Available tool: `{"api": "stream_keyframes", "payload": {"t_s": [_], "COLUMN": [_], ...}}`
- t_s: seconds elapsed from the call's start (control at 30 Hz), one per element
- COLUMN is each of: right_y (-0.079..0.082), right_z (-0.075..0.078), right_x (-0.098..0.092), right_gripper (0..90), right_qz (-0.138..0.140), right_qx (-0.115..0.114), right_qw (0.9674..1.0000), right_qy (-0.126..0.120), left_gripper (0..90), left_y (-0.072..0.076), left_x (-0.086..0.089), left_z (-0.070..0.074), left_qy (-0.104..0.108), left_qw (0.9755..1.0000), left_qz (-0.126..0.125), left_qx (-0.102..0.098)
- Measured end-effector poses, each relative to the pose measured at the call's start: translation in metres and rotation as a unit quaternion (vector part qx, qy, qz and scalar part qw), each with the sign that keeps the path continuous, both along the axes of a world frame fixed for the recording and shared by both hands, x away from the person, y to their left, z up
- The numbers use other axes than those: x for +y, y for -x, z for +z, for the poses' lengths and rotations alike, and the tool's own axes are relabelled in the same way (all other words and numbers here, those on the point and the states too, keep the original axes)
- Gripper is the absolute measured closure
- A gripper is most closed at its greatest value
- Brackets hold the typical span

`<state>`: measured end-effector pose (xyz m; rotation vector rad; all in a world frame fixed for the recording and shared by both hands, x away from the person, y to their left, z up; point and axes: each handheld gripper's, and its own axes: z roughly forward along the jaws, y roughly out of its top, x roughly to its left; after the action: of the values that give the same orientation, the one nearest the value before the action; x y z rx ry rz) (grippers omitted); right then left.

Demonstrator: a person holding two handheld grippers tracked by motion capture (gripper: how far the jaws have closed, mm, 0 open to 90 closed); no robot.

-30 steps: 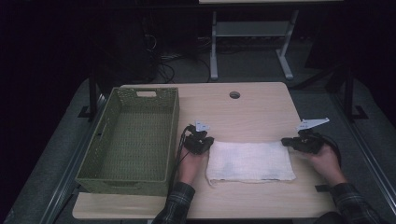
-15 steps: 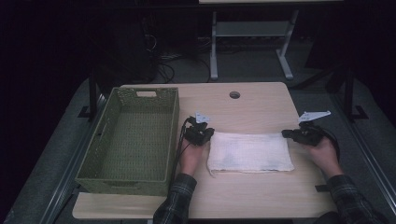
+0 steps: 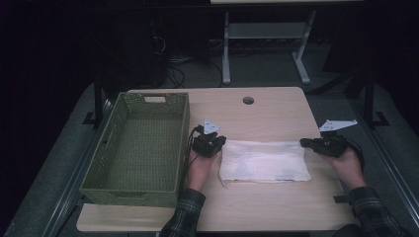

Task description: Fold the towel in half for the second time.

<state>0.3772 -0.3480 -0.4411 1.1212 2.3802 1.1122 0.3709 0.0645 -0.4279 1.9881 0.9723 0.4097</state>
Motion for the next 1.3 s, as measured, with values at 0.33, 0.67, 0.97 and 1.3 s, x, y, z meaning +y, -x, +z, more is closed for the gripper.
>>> {"api": "stream_keyframes", "payload": {"t_s": [0.33, 0.67, 0.97, 1.3], "right_y": [0.023, 0.041, 0.055, 0.069], "right_z": [0.004, 0.004, 0.003, 0.004], "right_x": [0.000, -0.001, -0.001, -0.001], "right_gripper": [85.7, 85.7, 85.6, 85.6], "right_qz": [0.012, 0.018, 0.030, 0.039], "right_qx": [-0.002, 0.001, 0.002, 0.005], "right_qw": [0.9999, 0.9998, 0.9995, 0.9992], "right_qy": [0.001, 0.001, 0.005, 0.004], "left_gripper": [86.3, 86.3, 86.2, 86.2], "left_y": [0.019, 0.038, 0.051, 0.065], "left_x": [0.003, 0.004, 0.005, 0.006], "left_z": [0.001, 0.001, -0.002, -0.002], "left_qy": [-0.003, -0.011, -0.021, -0.027], "left_qw": [0.9999, 0.9995, 0.9991, 0.9988], "left_qz": [-0.010, -0.019, -0.027, -0.031], "left_qx": [-0.010, -0.021, -0.024, -0.025]}}
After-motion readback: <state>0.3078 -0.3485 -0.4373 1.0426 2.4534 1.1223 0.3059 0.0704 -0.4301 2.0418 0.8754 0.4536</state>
